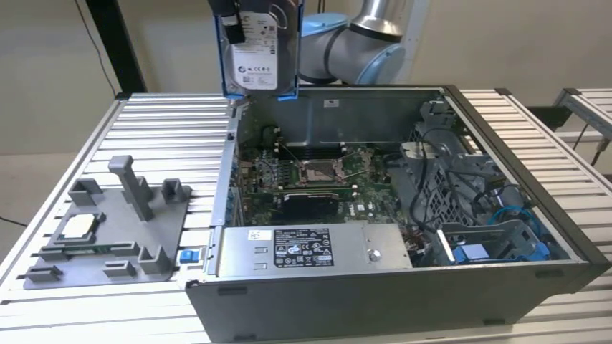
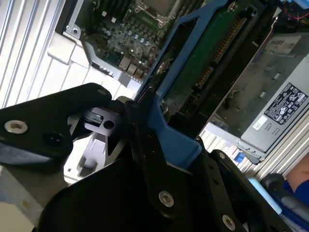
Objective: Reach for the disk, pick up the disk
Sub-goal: 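Pick up the disk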
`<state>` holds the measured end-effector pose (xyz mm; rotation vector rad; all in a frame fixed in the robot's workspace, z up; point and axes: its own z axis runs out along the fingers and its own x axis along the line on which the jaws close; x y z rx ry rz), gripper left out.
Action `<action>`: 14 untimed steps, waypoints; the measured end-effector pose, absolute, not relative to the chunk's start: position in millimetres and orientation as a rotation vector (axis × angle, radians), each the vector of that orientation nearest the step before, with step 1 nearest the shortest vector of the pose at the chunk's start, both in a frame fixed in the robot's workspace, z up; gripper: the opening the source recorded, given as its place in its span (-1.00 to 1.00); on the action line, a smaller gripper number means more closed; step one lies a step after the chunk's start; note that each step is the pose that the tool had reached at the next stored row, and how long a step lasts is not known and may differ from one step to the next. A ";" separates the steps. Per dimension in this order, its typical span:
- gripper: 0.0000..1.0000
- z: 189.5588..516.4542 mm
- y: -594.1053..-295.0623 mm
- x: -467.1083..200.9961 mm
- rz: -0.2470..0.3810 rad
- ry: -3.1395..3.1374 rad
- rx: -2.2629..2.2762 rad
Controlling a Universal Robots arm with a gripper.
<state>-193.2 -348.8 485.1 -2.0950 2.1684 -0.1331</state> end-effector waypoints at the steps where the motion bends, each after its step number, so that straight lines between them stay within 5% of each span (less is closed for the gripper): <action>1: -1.00 485.1 -348.8 -189.7 -0.133 2.168 -2.095; 14: -1.00 485.1 -348.8 -145.2 -0.132 2.169 -2.096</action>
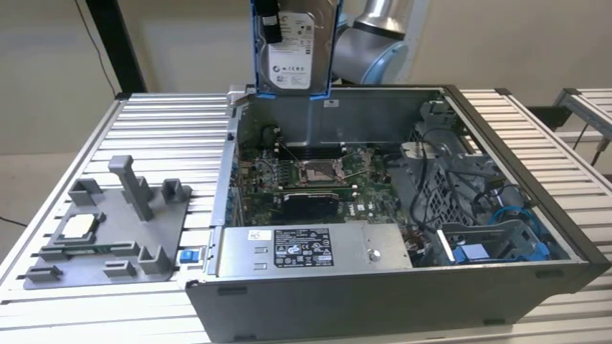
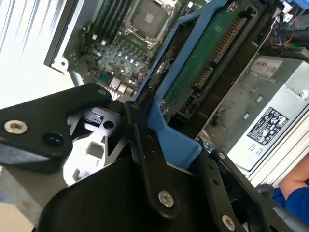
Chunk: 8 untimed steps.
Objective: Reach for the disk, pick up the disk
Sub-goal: 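Pick up the disk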
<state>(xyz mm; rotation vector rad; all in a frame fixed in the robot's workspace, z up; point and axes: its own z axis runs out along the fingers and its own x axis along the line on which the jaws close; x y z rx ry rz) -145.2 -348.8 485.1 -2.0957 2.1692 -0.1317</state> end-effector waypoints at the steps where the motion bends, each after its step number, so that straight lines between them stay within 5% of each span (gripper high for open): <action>1: -1.00 485.1 -348.8 -142.5 -0.132 2.169 -2.096; 8: -1.00 485.1 -348.8 -139.1 -0.132 2.169 -2.096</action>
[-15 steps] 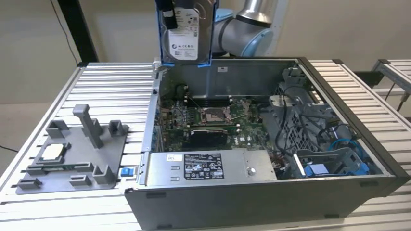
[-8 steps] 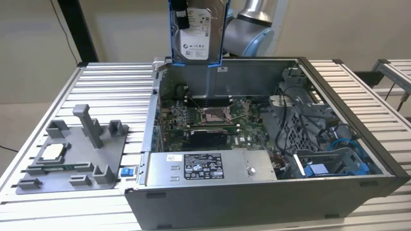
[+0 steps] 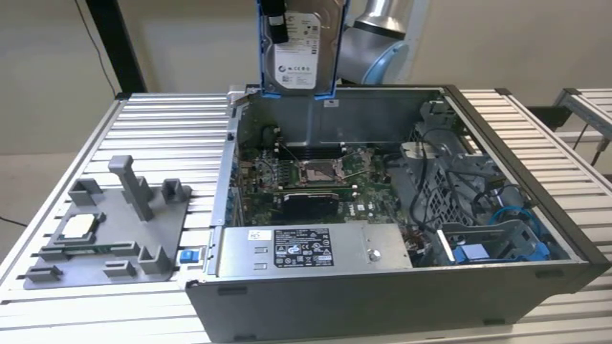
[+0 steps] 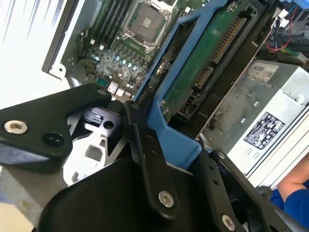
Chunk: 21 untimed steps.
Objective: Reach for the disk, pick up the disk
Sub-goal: 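Pick up the disk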
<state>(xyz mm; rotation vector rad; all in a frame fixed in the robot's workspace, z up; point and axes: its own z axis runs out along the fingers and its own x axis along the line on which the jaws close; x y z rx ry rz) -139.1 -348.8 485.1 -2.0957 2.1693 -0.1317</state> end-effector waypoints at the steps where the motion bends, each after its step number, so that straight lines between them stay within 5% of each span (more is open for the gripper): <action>1: -1.00 485.1 -348.8 -138.8 -0.132 2.169 -2.096; 21: -1.00 485.1 -348.8 -115.2 -0.129 2.171 -2.097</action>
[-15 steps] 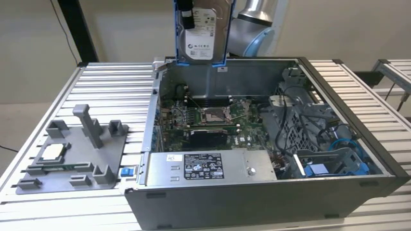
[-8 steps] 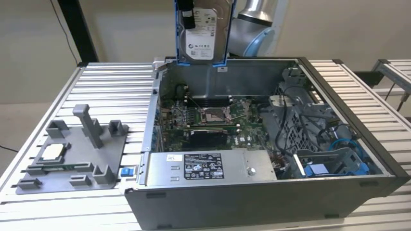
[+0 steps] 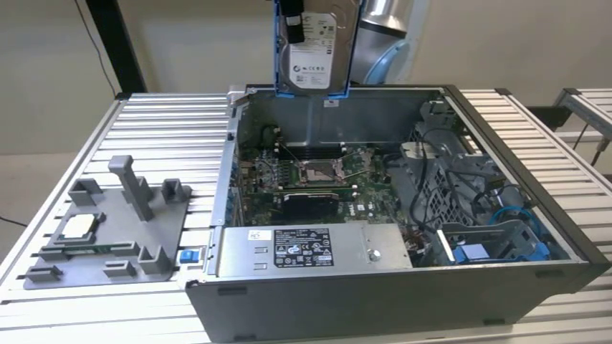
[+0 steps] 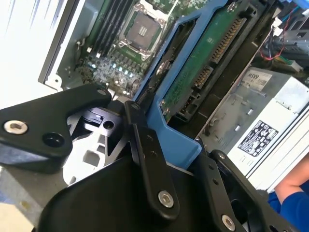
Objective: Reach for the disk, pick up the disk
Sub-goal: 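Pick up the disk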
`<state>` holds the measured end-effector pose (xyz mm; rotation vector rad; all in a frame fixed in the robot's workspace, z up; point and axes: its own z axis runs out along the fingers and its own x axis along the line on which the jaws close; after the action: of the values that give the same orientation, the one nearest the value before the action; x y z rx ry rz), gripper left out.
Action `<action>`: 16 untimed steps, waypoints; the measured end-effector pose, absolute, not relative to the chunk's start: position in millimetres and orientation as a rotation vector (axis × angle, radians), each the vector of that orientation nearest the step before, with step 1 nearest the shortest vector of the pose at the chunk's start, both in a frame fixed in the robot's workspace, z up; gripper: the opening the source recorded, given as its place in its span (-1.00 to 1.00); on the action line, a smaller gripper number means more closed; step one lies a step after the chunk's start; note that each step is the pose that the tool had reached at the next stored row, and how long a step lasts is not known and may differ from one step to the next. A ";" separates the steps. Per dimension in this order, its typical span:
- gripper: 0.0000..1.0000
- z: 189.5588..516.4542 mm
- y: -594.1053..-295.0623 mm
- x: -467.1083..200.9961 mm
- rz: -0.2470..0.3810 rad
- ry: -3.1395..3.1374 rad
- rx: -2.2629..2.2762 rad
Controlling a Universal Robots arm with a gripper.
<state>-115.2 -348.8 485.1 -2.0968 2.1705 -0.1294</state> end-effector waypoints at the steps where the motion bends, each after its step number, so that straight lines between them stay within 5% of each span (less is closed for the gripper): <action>1: -1.00 485.0 -348.8 -111.3 -0.129 2.171 -2.097; 16: -1.00 485.1 -348.8 -63.3 -0.123 2.174 -2.100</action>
<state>-63.3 -348.8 485.1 -2.1001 2.1741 -0.1228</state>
